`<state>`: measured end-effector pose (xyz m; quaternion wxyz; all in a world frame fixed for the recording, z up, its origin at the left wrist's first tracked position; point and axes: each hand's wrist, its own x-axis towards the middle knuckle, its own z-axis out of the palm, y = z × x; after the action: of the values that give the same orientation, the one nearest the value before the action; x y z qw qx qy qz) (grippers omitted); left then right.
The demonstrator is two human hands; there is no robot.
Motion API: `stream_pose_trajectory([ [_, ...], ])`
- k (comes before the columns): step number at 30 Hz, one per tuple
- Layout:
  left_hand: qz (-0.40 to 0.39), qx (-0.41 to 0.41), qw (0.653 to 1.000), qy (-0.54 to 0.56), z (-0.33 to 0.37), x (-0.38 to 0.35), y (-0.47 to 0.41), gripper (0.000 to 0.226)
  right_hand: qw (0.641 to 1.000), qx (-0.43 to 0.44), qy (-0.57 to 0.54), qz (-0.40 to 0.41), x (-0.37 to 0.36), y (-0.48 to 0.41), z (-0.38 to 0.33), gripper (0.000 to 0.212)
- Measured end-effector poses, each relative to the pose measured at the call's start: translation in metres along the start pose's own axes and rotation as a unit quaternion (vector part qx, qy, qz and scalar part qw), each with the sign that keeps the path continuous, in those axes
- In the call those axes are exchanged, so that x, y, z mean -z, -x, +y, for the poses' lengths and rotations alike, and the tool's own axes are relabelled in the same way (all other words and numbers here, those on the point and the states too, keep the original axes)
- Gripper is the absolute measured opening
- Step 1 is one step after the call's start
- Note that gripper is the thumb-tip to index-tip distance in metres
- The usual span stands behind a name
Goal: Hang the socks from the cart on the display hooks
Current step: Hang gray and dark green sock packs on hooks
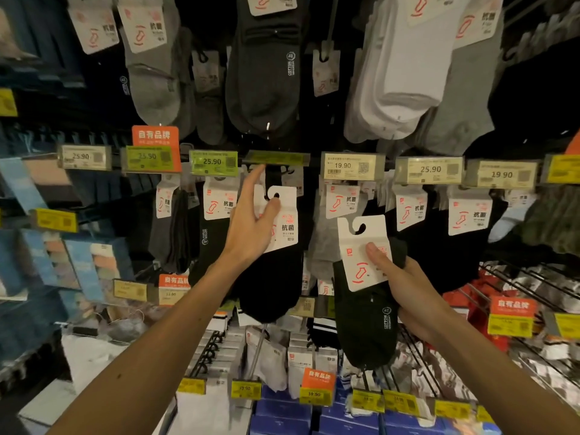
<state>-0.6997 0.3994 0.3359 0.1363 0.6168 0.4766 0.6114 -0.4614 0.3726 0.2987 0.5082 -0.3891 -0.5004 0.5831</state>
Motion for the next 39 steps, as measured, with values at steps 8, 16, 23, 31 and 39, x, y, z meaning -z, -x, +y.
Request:
stream_pose_trajectory([
  [8,0.008,-0.047,0.998,-0.038,0.003,-0.005,-0.027,0.061,1.000,0.013,-0.003,-0.011,-0.003,0.000,-0.005,0.028],
  [16,0.034,-0.030,0.998,-0.038,0.004,-0.010,-0.027,0.055,1.000,0.007,-0.010,-0.001,0.003,-0.001,-0.005,0.034],
  [23,0.069,-0.049,0.994,-0.068,0.001,-0.016,-0.034,0.056,1.000,-0.016,-0.023,0.010,0.008,-0.005,-0.005,0.043],
  [31,0.044,-0.055,0.996,-0.060,-0.012,-0.018,-0.038,0.071,0.999,-0.021,-0.035,-0.002,0.010,-0.011,0.001,0.038],
  [39,0.062,-0.106,0.986,-0.113,-0.023,-0.028,-0.044,0.090,0.999,-0.018,-0.032,-0.003,0.010,-0.015,0.002,0.039],
])
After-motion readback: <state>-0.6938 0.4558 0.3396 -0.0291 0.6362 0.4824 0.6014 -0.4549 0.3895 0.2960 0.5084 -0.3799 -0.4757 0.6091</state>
